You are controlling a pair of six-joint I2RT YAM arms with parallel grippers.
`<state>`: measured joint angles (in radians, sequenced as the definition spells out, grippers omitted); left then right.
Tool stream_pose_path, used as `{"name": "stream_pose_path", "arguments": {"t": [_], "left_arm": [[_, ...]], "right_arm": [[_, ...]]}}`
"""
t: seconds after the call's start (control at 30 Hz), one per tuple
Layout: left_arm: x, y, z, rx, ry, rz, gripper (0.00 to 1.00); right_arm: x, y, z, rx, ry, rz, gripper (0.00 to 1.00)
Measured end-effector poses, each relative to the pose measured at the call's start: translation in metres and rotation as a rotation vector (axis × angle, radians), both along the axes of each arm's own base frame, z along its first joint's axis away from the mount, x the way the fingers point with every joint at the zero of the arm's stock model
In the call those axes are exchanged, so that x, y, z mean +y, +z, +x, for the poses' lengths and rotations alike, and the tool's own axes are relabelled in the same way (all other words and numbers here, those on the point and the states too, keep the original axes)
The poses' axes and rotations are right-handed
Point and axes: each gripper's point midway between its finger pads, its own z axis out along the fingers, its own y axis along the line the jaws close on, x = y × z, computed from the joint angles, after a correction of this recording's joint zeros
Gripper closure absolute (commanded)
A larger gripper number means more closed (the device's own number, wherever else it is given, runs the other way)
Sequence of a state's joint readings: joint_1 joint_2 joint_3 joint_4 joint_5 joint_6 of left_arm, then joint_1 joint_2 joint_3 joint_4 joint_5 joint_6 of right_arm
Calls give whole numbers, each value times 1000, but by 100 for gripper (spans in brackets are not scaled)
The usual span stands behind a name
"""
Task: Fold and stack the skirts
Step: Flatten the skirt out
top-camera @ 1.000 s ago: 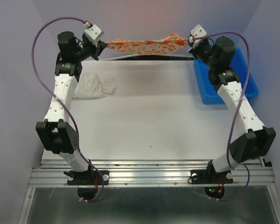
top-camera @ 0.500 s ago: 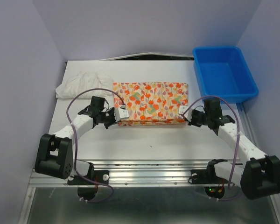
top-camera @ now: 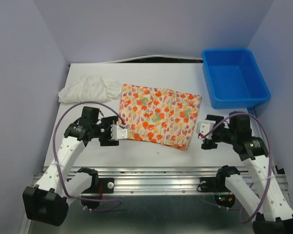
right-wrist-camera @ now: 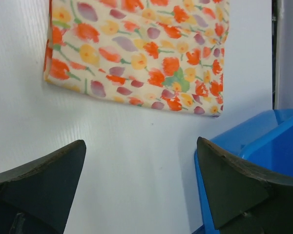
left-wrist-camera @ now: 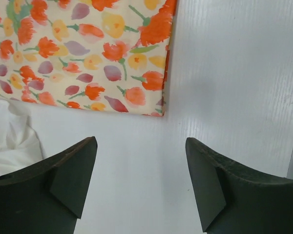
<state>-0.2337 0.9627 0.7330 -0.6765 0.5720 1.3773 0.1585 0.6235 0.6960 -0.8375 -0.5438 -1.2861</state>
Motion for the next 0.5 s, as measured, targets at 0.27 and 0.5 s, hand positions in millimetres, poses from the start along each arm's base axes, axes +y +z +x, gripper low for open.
{"name": "stream_pose_path", "arguments": {"t": [0.27,0.5], "left_arm": [[-17,29,37,117,246,-158,39],[-38,-28,84,447,531,-200,47]], "right_arm": [[18,23,99,278,-247,164,18],[24,-61,171,547,-456,126,31]]}}
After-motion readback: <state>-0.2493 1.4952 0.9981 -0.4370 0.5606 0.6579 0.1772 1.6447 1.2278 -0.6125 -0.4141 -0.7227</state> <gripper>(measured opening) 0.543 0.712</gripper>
